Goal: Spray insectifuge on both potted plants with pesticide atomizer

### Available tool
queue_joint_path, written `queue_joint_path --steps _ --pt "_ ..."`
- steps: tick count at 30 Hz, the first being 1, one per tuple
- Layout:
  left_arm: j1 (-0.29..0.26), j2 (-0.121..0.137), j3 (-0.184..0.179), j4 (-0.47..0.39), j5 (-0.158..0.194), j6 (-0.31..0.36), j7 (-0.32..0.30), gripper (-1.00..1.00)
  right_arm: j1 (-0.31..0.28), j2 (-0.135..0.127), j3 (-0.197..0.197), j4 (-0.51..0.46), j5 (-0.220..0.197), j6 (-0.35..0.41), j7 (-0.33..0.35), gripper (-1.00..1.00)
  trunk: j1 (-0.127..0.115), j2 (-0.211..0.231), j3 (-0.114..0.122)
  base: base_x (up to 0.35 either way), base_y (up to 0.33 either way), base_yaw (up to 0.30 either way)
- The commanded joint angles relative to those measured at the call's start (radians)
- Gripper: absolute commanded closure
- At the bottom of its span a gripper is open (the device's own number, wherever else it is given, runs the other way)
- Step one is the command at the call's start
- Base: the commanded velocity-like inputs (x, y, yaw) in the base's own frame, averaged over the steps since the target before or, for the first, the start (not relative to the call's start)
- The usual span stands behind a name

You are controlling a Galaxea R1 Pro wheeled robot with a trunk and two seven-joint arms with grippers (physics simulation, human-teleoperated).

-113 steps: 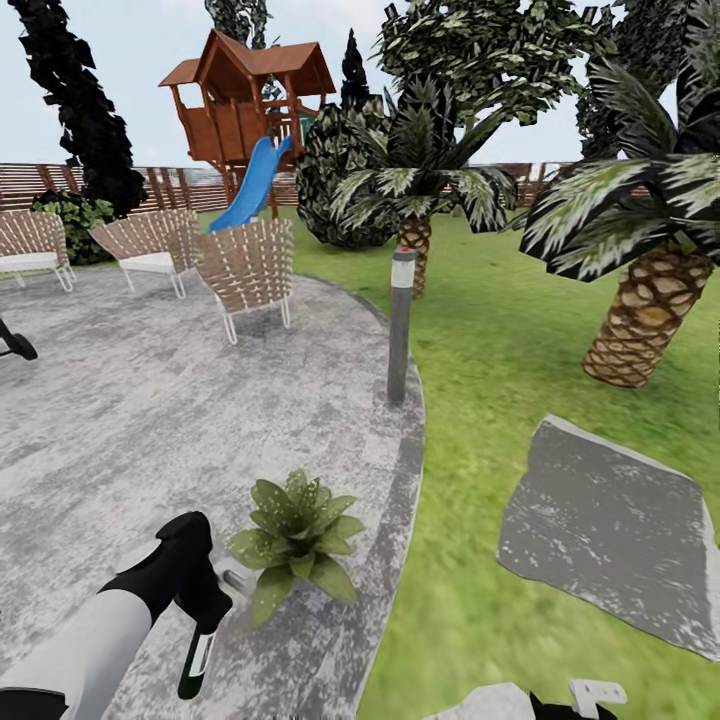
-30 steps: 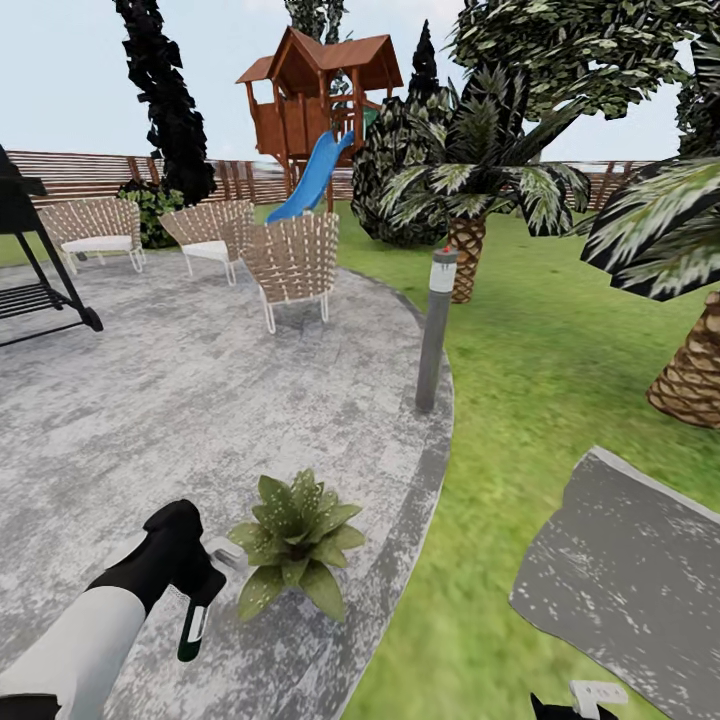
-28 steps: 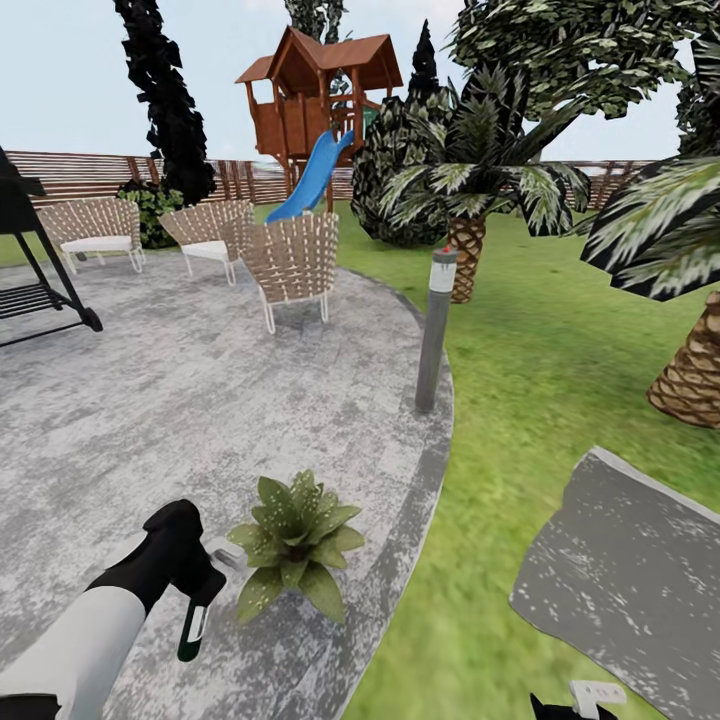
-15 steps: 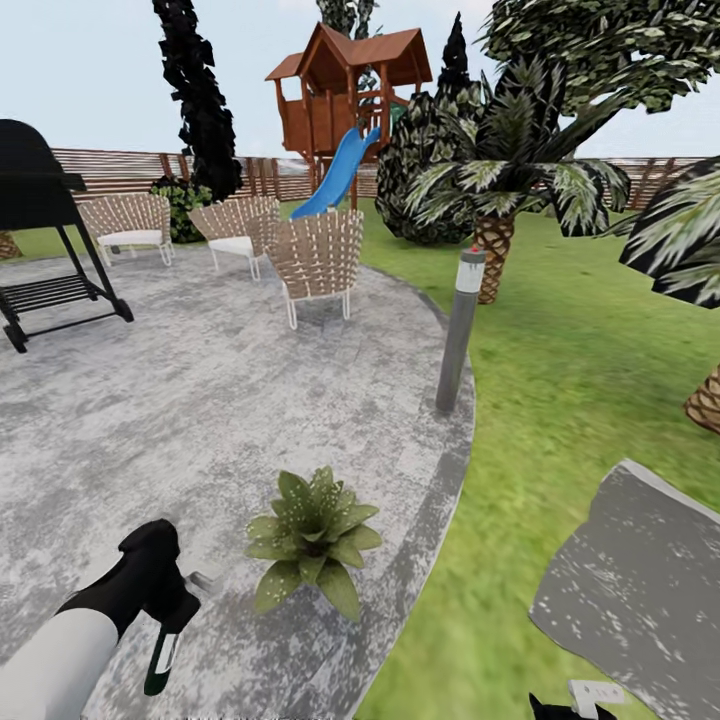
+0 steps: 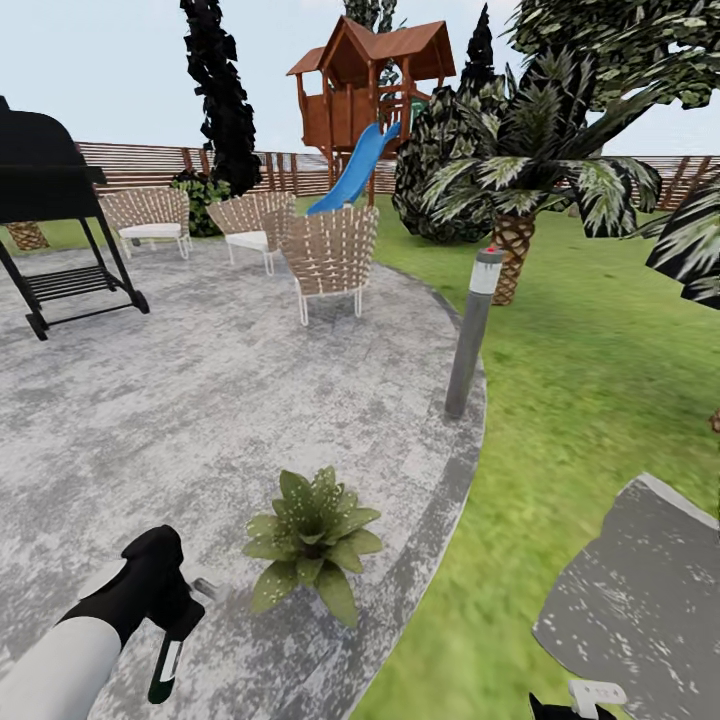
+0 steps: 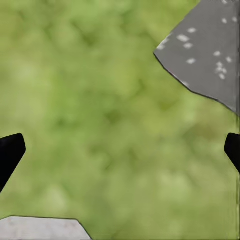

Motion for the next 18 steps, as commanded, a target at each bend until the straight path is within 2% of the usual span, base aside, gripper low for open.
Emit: queue_joint_path --steps 1,11,14,18 --pt "0.0 0.001 -0.001 -0.002 -0.008 0.006 -0.01 1.0 -0.001 0.0 0.006 0.001 -0.011 -0.003 0.005 -1.0 0.0 0.0 -0.001 -0.043 -0.256 0.058" --pt "-0.002 -0.006 -0.003 -0.002 -0.008 0.007 -0.01 1.0 -0.001 0.001 0.006 0.001 -0.011 -0.004 0.005 -1.0 0.0 0.0 -0.001 -0.22 -0.167 0.25" --pt "-0.004 -0.01 -0.004 -0.002 -0.008 0.007 -0.009 1.0 -0.001 0.001 0.006 0.001 -0.011 -0.004 0.005 -1.0 0.0 0.0 -0.001 0.084 -0.123 0.261" --pt "-0.007 -0.013 -0.005 -0.002 -0.008 0.01 -0.01 1.0 -0.001 0.001 0.006 0.001 -0.011 -0.003 0.005 -1.0 0.0 0.0 -0.001 0.268 -0.102 0.065"
